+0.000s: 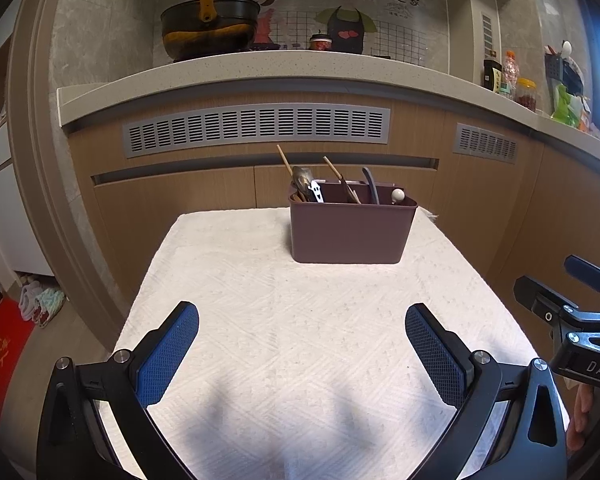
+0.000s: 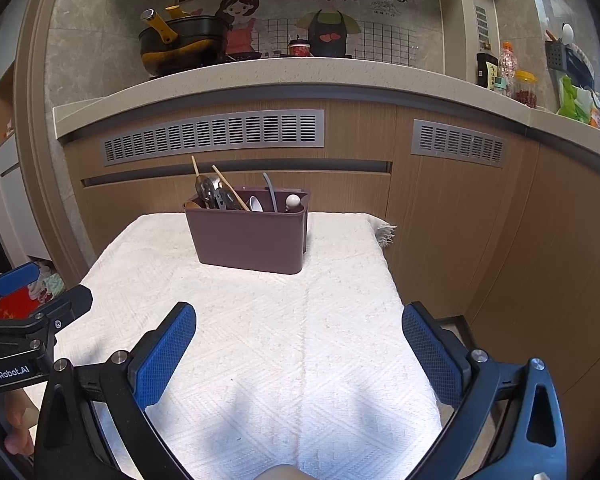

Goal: Organize utensils

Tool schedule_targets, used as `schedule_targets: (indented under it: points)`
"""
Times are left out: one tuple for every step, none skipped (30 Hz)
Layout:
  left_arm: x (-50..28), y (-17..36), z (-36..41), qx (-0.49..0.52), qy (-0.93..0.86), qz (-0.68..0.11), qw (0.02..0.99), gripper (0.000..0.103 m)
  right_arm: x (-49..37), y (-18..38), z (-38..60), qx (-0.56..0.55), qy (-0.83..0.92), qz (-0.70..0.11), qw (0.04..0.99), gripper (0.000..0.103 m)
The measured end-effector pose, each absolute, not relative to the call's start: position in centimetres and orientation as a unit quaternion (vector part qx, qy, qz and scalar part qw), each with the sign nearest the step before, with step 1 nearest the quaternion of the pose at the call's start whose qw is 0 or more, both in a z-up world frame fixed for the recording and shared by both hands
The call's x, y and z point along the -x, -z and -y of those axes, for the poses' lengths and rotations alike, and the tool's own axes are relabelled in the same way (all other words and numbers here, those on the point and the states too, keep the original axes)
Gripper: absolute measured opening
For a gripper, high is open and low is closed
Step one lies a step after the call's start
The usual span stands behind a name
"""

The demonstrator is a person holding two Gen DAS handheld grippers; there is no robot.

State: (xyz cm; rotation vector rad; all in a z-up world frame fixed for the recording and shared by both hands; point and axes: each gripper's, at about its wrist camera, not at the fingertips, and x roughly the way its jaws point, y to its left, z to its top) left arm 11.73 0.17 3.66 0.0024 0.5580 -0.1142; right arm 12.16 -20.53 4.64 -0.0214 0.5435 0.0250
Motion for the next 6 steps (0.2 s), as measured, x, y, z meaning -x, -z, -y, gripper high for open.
schedule_targets:
  points:
    - [-11.72,-3.66,-0.14,-0.001,0.056,-0.275,0.960,0.102,-12.15,-4.63,20.51,0.012,-0.012,-0.269,0.963,0.103]
    - [-11.77,-3.61,-0.21,-0.001,0.058,-0.276,0.959,0.102,-12.17,-4.60,20.52,0.012,-0.011,-0.269,0.963,0.103]
    - [-11.81,-3.55,-0.29,0.000,0.059,-0.277,0.959,0.102,-12.18,-4.60,20.53,0.013,-0.011,-0.270,0.963,0.103]
    - [-11.84,-3.50,-0.39,0.000,0.059,-0.277,0.959,0.102,-12.24,-4.57,20.53,0.013,-0.012,-0.271,0.962,0.103]
    - [-11.88,-3.50,-0.42,-0.001,0.058,-0.277,0.959,0.102,-12.30,-4.53,20.54,0.012,-0.013,-0.271,0.962,0.103]
    - [-11.96,-3.44,-0.48,-0.001,0.057,-0.278,0.959,0.102,-12.32,-4.51,20.56,0.010,-0.013,-0.272,0.962,0.103]
